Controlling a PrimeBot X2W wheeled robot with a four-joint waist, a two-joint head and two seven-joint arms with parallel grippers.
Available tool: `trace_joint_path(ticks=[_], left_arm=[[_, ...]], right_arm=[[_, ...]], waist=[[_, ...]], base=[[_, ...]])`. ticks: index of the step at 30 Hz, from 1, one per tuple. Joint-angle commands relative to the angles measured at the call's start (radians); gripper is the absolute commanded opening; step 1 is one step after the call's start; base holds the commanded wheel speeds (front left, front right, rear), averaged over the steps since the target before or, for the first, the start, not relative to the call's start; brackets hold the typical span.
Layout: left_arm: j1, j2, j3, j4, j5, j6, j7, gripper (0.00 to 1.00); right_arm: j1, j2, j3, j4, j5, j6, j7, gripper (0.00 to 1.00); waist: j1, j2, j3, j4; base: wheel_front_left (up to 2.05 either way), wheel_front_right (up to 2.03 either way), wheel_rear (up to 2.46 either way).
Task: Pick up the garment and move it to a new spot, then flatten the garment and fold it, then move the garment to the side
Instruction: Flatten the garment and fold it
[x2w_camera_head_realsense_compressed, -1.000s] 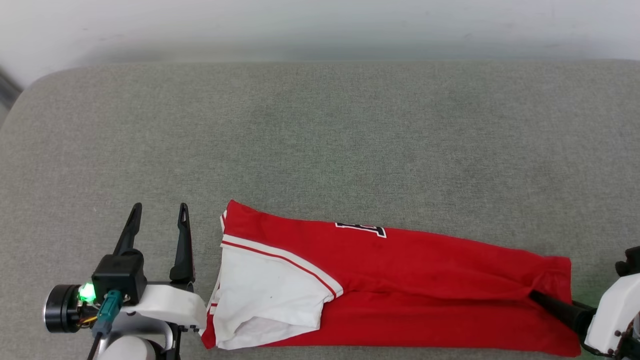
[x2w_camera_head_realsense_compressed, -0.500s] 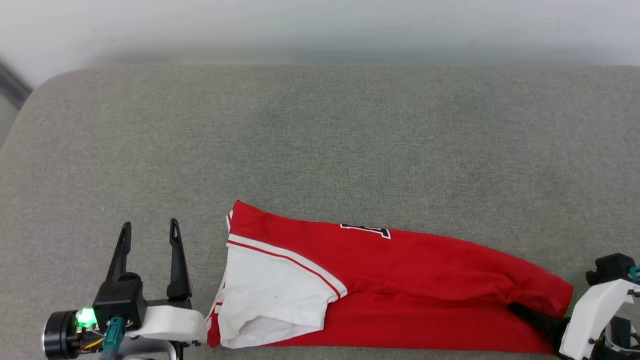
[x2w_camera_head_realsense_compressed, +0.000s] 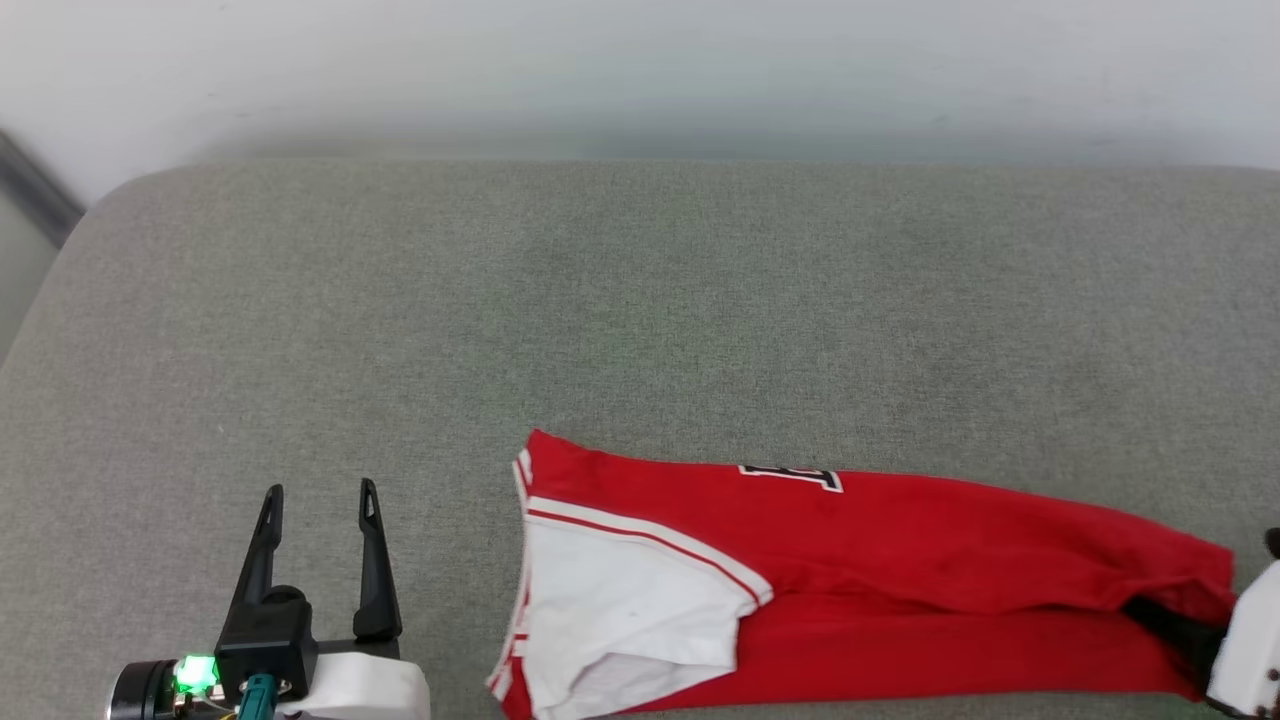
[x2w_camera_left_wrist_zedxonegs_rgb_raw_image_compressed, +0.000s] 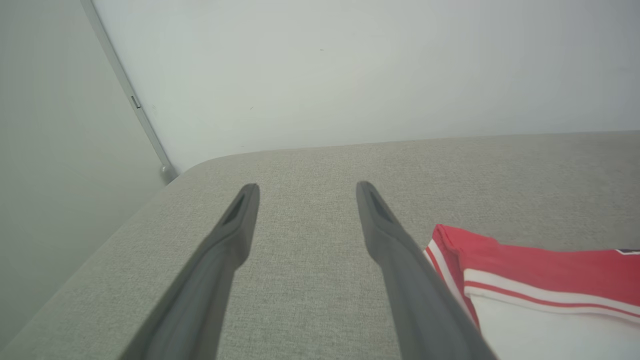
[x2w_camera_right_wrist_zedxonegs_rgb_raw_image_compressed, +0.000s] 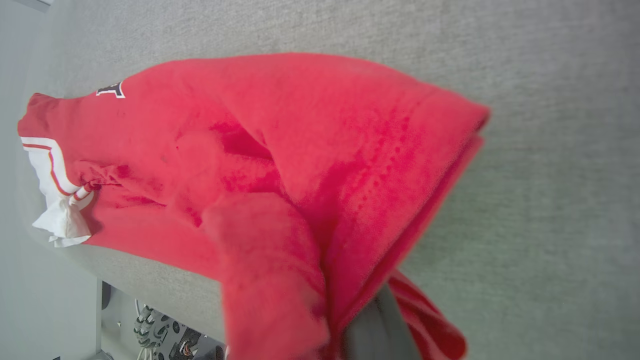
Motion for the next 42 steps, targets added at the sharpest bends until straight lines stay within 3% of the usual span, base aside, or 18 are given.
trace_joint_path(ticks=[1, 7, 11, 16, 21, 27, 35, 42], left_arm=[[0.011, -0.009, 0.009, -0.002, 0.008, -0.006, -0.002, 1.00], [0.031, -0.033, 0.033, -0.005, 0.032, -0.032, -0.002, 1.00], [0.044, -0.044, 0.043, -0.012, 0.047, -0.046, -0.002, 1.00], [0.048, -0.054, 0.053, -0.026, 0.062, -0.057, -0.002, 1.00], [0.040, -0.061, 0.046, -0.035, 0.079, -0.068, -0.002, 1.00], [0.020, -0.070, 0.041, -0.043, 0.085, -0.075, -0.002, 1.00], [-0.004, -0.079, 0.037, -0.048, 0.087, -0.083, -0.002, 1.00], [-0.033, -0.089, 0.029, -0.041, 0.087, -0.092, -0.002, 1.00]], right_arm=[[0.008, -0.022, -0.008, 0.005, -0.005, -0.001, -0.003, 0.00], [0.030, -0.093, -0.017, -0.014, -0.004, -0.001, 0.029, 0.00], [0.048, -0.118, -0.003, -0.103, 0.009, -0.001, 0.065, 0.00], [0.044, -0.106, 0.009, -0.251, 0.038, -0.001, 0.107, 0.00], [-0.001, -0.052, 0.038, -0.368, 0.023, 0.000, 0.147, 0.00], [-0.094, 0.052, 0.108, -0.417, -0.029, -0.001, 0.206, 0.00], [-0.271, 0.199, 0.273, -0.352, -0.147, -0.001, 0.271, 0.00], [-0.418, 0.293, 0.452, -0.198, -0.256, -0.001, 0.254, 0.00]], waist=[[0.0000, 0.0000, -0.005, -0.001], [0.0000, 0.0000, -0.020, -0.004], [0.0000, 0.0000, -0.027, -0.007], [0.0000, 0.0000, -0.027, -0.011], [0.0000, 0.0000, -0.021, -0.006], [0.0000, 0.0000, -0.006, 0.005], [0.0000, 0.0000, 0.035, 0.027], [0.0000, 0.0000, 0.077, 0.047]], base=[[0.00, 0.00, 0.00], [0.00, 0.00, 0.00], [0.00, 0.00, 0.00], [0.00, 0.00, 0.00], [0.00, 0.00, 0.00], [0.00, 0.00, 0.00], [0.00, 0.00, 0.00], [0.00, 0.00, 0.00]])
